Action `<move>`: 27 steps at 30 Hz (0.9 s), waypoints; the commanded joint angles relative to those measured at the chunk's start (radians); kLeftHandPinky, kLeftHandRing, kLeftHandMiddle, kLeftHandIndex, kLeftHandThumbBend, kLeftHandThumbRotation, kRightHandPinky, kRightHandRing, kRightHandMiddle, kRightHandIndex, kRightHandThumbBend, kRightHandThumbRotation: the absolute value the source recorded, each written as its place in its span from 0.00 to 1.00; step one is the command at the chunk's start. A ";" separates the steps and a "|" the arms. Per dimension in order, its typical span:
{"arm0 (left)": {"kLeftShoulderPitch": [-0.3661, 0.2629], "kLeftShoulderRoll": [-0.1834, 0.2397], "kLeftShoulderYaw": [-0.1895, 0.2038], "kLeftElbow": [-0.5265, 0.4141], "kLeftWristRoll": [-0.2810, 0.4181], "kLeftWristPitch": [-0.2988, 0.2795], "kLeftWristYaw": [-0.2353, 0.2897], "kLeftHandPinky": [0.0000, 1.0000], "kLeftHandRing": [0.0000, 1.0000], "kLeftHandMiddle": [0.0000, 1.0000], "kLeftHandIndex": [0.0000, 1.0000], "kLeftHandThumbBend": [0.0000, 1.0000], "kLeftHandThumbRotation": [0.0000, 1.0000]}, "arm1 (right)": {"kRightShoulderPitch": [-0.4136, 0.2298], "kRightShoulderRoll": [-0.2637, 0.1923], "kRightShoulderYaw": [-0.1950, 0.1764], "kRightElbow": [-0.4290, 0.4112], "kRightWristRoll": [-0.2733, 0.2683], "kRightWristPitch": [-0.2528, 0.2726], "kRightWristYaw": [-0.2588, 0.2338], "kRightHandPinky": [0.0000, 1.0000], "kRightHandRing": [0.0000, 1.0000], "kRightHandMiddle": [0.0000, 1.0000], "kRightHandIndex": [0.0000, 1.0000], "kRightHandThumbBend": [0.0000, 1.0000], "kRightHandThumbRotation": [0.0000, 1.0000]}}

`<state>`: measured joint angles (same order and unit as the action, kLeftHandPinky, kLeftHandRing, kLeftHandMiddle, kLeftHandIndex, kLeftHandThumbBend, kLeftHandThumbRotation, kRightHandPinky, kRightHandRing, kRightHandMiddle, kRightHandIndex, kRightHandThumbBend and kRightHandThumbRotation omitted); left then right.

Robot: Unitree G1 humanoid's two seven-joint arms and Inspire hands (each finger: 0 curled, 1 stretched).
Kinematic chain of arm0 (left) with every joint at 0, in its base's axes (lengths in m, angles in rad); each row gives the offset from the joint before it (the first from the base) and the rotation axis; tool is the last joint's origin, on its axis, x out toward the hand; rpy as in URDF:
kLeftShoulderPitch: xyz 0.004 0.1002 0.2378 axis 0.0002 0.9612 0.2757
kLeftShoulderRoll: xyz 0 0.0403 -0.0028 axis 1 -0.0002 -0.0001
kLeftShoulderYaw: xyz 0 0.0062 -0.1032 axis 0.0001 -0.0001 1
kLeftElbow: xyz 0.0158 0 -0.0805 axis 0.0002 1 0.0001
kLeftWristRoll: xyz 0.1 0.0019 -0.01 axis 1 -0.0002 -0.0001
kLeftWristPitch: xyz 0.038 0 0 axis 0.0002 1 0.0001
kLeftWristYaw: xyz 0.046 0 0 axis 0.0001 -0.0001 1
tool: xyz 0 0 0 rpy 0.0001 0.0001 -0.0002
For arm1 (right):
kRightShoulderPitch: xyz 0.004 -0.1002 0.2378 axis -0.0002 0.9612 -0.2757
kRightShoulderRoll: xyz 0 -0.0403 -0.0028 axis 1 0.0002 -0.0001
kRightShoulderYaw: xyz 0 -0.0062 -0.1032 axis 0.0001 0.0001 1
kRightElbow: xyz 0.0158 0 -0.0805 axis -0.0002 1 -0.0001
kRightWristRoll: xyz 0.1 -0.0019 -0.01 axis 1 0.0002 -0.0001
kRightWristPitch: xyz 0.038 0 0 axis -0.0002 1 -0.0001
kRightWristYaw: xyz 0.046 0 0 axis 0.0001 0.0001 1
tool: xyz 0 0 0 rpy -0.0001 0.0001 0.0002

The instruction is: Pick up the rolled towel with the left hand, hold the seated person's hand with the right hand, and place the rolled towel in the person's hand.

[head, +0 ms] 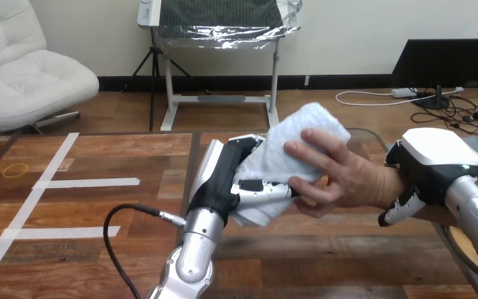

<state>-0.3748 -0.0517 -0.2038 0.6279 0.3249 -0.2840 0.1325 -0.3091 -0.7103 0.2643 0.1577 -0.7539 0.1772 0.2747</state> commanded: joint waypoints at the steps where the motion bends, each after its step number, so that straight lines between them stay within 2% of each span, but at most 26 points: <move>1: -0.078 -0.044 -0.063 0.025 0.028 -0.048 -0.011 0.35 0.38 0.42 0.46 0.59 0.00 | -0.023 -0.007 -0.046 -0.038 0.024 0.011 0.008 0.12 0.20 0.29 0.36 0.72 0.00; 14: -0.070 -0.053 -0.079 0.023 0.030 -0.050 -0.017 0.32 0.36 0.40 0.44 0.59 0.01 | -0.015 -0.011 -0.049 -0.039 0.024 0.007 0.009 0.14 0.22 0.31 0.37 0.71 0.00; 27: -0.063 -0.048 -0.087 0.030 0.032 -0.062 -0.015 0.30 0.35 0.39 0.44 0.59 0.02 | -0.006 -0.003 -0.056 -0.034 0.031 0.000 0.002 0.13 0.20 0.29 0.34 0.73 0.00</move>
<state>-0.3810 -0.0576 -0.2215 0.6517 0.3252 -0.3026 0.1398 -0.2955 -0.7163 0.2477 0.1450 -0.7518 0.1841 0.2937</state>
